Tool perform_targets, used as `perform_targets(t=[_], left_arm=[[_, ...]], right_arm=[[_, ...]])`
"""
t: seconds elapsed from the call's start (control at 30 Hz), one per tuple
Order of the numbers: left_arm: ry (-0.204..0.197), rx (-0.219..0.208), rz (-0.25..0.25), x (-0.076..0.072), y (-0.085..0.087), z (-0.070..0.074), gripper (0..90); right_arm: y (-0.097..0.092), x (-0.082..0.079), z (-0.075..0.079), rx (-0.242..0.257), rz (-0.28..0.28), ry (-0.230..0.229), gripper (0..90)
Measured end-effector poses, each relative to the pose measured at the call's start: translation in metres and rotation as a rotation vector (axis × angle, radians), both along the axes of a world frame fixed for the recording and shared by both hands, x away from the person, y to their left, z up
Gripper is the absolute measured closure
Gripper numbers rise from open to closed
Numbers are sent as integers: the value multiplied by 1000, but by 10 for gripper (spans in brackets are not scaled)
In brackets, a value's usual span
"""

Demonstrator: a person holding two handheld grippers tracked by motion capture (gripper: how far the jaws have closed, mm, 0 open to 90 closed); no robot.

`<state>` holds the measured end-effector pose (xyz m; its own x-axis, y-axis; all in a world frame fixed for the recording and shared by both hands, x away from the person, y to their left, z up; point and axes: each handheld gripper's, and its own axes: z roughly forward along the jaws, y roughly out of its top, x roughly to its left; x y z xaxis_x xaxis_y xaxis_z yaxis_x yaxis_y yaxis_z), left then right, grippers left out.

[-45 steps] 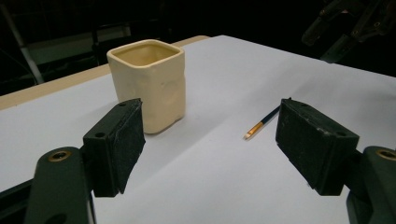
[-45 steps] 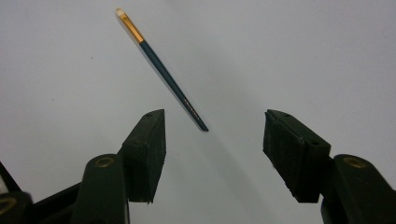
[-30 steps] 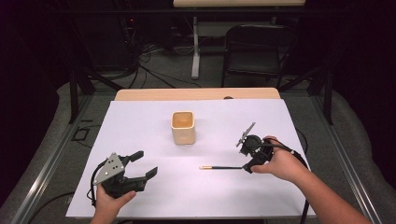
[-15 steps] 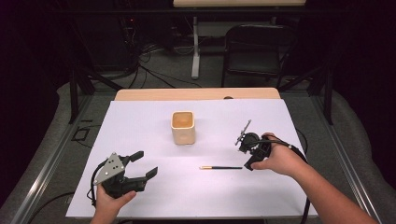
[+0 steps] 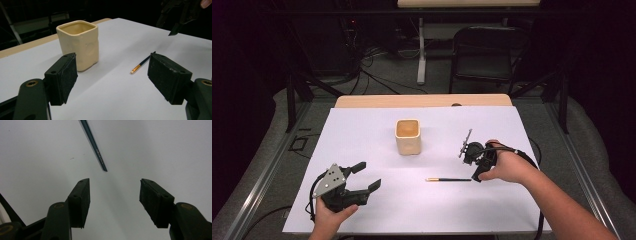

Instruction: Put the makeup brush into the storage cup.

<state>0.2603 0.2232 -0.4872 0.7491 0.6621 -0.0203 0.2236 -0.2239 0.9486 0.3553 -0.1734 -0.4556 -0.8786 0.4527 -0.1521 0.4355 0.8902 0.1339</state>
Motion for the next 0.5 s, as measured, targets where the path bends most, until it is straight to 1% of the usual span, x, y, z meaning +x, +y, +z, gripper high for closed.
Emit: perform_targets(t=[0.03, 0.07, 0.1, 0.17, 0.2, 0.23, 0.27, 0.3, 0.37, 0.4, 0.43, 0.5], left_arm=[[0, 1, 0, 0, 0, 0, 238], [0, 1, 0, 0, 0, 0, 238], [0, 1, -1, 0, 0, 0, 238], [0, 1, 0, 0, 0, 0, 238], [1, 1, 0, 0, 0, 0, 238], [1, 0, 0, 0, 0, 0, 238], [1, 1, -1, 0, 0, 0, 238], [1, 1, -1, 0, 0, 0, 238], [1, 1, -1, 0, 0, 0, 238], [1, 1, -1, 0, 0, 0, 238], [1, 0, -1, 0, 0, 0, 238], [1, 1, -1, 0, 0, 0, 238]], right_arm=[[1, 1, -1, 4, 4, -6, 417], [4, 2, -2, -5, 6, -3, 415], [5, 3, -3, 3, 8, -5, 414], [9, 4, -4, -7, 13, -1, 415], [11, 5, -5, 0, 15, -4, 416], [13, 5, -5, -8, 19, -7, 418], [16, 6, -7, -4, 30, -9, 422], [17, 6, -7, -8, 28, -4, 423], [21, 8, -9, -2, 44, -16, 427], [23, 8, -10, -12, 50, -10, 428], [25, 9, -11, -9, 53, -11, 429], [31, 10, -13, -21, 63, -8, 435]])
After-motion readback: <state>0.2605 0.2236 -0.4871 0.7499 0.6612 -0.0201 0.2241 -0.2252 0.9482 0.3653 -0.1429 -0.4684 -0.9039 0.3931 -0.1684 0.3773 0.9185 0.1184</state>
